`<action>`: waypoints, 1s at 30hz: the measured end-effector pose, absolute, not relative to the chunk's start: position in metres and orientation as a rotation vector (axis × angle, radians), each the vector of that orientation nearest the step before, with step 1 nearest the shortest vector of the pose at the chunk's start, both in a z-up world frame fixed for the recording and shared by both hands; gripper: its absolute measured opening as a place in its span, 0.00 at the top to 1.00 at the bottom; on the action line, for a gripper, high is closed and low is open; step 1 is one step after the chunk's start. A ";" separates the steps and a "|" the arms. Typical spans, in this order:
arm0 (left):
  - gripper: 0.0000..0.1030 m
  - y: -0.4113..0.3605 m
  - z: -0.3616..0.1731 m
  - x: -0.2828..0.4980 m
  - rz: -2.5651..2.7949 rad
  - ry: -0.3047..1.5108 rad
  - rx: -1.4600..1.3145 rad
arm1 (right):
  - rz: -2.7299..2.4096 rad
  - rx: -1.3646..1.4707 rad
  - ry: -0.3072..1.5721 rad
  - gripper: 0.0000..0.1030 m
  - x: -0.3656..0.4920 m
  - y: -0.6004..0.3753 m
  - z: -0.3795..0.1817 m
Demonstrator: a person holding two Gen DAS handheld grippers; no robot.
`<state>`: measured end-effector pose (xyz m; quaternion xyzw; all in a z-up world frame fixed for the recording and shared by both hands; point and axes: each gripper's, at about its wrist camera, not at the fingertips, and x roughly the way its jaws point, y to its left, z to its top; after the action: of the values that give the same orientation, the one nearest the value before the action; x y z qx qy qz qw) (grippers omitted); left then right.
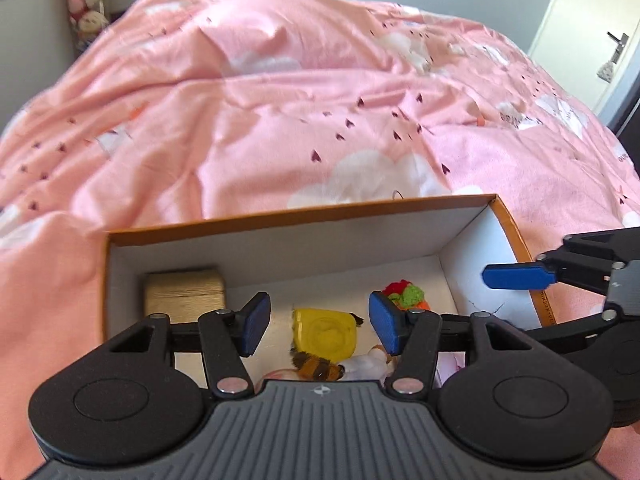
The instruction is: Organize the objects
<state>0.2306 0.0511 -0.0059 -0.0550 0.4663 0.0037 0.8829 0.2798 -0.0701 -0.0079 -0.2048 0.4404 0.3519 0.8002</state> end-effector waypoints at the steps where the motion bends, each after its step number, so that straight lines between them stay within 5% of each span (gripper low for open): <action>1: 0.37 0.049 0.003 0.223 0.023 0.952 -0.097 | 0.757 -0.427 0.925 0.49 0.274 -0.074 -0.001; 15: 0.25 0.026 0.090 0.123 0.065 0.740 0.003 | 0.720 -0.216 0.677 0.44 0.180 -0.124 0.093; 30: 0.21 0.023 0.063 0.048 0.126 0.762 -0.014 | 0.568 -0.068 0.591 0.25 0.091 -0.162 0.082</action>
<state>0.0482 0.0228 0.0628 -0.0068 0.3718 0.0616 0.9263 0.0906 -0.1623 0.0820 -0.0329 0.2871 0.2761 0.9166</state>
